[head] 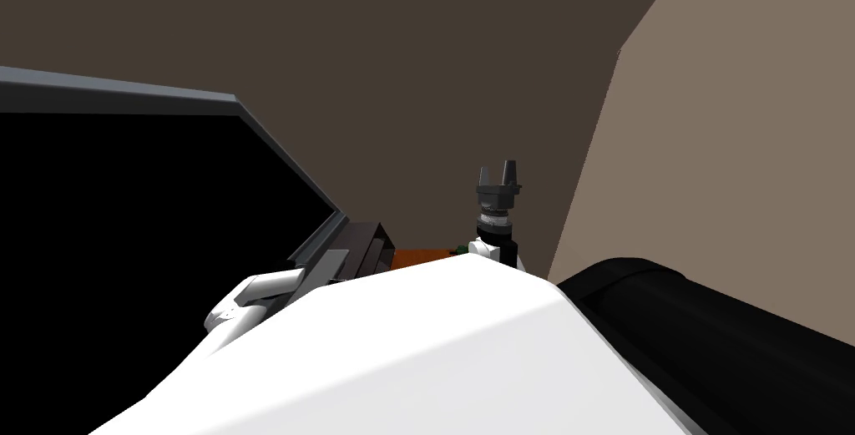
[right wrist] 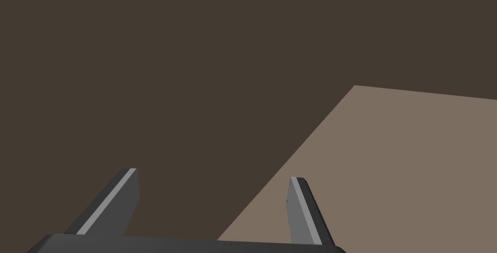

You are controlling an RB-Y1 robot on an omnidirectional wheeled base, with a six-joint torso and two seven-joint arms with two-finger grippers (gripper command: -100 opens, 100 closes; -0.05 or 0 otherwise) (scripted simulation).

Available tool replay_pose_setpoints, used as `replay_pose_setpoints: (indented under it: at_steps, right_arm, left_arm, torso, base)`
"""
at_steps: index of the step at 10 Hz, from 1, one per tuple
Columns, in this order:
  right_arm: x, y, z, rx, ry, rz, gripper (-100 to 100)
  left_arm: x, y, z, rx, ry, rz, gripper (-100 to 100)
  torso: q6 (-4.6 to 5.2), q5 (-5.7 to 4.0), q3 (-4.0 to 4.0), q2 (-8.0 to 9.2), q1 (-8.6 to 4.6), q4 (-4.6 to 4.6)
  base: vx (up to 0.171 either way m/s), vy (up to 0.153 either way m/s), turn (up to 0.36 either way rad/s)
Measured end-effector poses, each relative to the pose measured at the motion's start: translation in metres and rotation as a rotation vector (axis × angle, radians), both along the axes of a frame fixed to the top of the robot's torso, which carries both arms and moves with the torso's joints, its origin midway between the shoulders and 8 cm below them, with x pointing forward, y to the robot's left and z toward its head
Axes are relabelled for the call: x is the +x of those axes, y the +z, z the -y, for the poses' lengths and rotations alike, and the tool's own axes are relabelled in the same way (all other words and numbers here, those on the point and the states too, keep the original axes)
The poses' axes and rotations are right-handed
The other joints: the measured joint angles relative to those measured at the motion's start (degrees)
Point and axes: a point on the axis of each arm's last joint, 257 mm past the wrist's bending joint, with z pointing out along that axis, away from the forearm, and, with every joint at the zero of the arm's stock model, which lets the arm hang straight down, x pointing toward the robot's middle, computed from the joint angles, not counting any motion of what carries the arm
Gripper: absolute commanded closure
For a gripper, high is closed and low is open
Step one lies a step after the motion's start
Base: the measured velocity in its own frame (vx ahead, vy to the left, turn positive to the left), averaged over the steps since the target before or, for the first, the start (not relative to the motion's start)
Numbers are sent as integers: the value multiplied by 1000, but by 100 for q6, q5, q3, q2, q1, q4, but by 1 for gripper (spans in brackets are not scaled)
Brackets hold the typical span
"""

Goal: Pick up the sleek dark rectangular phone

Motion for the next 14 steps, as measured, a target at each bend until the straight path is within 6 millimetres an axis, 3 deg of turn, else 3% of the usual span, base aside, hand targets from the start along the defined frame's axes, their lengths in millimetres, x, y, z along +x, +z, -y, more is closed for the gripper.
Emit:
replay_pose_setpoints:
  at_steps: [2, 10, 14]
  right_arm:
    - [0, 0, 0, 0, 0, 0, 0]
    - [0, 0, 0, 0, 0, 0, 0]
    - [0, 0, 0, 0, 0, 0, 0]
  left_arm:
    - [-8, -8, 3, -14, 12, -27, -100]
    - [-9, -10, 3, -16, 15, -31, -100]
    - [32, 26, -9, 15, -3, 20, -100]
  torso:
    - [1, 0, 1, 1, 0, 1]
    - [-1, -1, 2, 4, 0, 1]
    - [-3, -6, 10, 14, 6, 7]
  base:
    - [2, 0, -7]
    - [-3, 2, 13]
    - [-34, 21, 60]
